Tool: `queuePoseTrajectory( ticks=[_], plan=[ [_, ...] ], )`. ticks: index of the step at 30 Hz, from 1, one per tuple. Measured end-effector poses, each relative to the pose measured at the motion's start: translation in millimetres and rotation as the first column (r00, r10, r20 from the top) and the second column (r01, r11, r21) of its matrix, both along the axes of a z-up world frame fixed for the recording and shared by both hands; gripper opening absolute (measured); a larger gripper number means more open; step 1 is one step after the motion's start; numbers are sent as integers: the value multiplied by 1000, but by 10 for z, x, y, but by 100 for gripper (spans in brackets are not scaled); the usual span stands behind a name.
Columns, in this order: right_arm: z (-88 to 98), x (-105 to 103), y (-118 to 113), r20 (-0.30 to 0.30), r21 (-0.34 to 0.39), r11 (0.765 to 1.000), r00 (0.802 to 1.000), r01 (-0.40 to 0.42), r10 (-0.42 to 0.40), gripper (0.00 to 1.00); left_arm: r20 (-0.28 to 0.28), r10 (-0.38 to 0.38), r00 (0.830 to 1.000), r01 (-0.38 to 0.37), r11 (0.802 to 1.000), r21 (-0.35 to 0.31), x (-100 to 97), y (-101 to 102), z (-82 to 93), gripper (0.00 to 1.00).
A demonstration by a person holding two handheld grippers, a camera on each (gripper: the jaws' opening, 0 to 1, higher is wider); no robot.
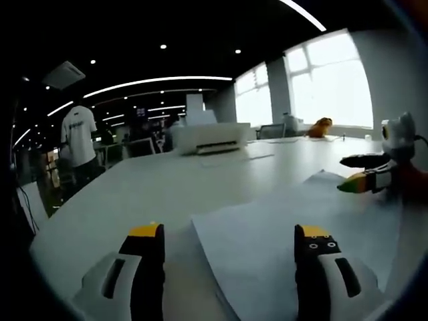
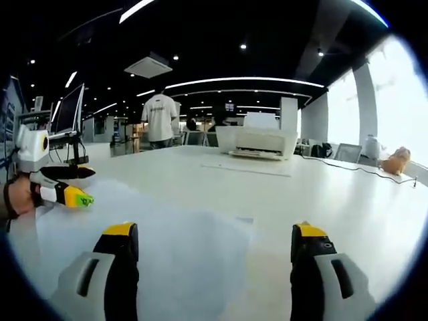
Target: Organize the stack of printing papers by aligning and flattening the scattered papers on the table
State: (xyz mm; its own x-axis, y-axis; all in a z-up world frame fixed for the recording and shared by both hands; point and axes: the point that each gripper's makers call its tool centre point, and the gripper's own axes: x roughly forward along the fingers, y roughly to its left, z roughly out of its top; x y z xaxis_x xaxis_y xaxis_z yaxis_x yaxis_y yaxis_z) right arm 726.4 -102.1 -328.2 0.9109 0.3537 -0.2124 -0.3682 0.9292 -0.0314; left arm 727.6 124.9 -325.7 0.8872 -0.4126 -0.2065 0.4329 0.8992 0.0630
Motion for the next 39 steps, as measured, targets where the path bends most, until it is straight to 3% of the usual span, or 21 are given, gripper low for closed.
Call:
queuePoseTrajectory(
  ticks=[11,19,39],
  plan=[
    [79,-119,-11,25,37,999,1000,-12,11,90,3,-14,1000,14,1000,-12,-72,-7,24,89],
    [119,-271,-21,37,61,998,999,-28,26,90,17,-22,1000,23,997,-70,-179,69,116,88],
    [263,-265,-69,53,91,996,998,-23,18,90,37,15,999,-12,996,-86,-202,353,220,86]
  ],
)
